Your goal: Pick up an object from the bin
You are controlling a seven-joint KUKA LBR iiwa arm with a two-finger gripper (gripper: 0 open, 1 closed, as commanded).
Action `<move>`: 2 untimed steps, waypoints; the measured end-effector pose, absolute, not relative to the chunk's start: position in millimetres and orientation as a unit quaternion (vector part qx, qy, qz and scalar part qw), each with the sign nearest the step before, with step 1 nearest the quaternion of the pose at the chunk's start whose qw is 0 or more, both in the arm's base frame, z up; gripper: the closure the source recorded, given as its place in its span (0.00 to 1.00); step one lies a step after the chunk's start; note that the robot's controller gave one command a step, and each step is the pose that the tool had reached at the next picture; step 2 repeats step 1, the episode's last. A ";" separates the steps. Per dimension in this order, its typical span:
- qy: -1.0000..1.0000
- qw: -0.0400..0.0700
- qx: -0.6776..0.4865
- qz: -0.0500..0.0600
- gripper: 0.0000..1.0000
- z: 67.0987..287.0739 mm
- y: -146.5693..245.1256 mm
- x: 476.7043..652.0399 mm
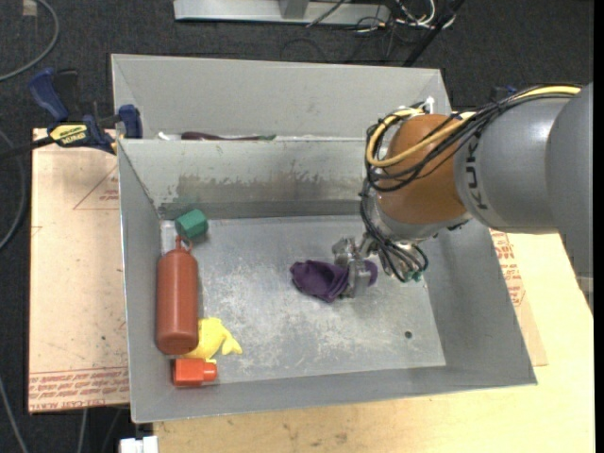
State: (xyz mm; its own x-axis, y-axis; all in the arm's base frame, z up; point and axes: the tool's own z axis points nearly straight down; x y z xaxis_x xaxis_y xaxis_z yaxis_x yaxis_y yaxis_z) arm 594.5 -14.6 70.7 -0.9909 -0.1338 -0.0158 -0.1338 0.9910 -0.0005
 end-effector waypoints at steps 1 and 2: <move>0.996 0.012 -0.083 -0.001 1.00 232.5 5.4 652.4; 0.996 0.012 -0.083 -0.001 1.00 232.5 5.4 652.4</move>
Offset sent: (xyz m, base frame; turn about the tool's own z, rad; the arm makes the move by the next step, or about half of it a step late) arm 0.0000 0.0000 0.0000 0.0000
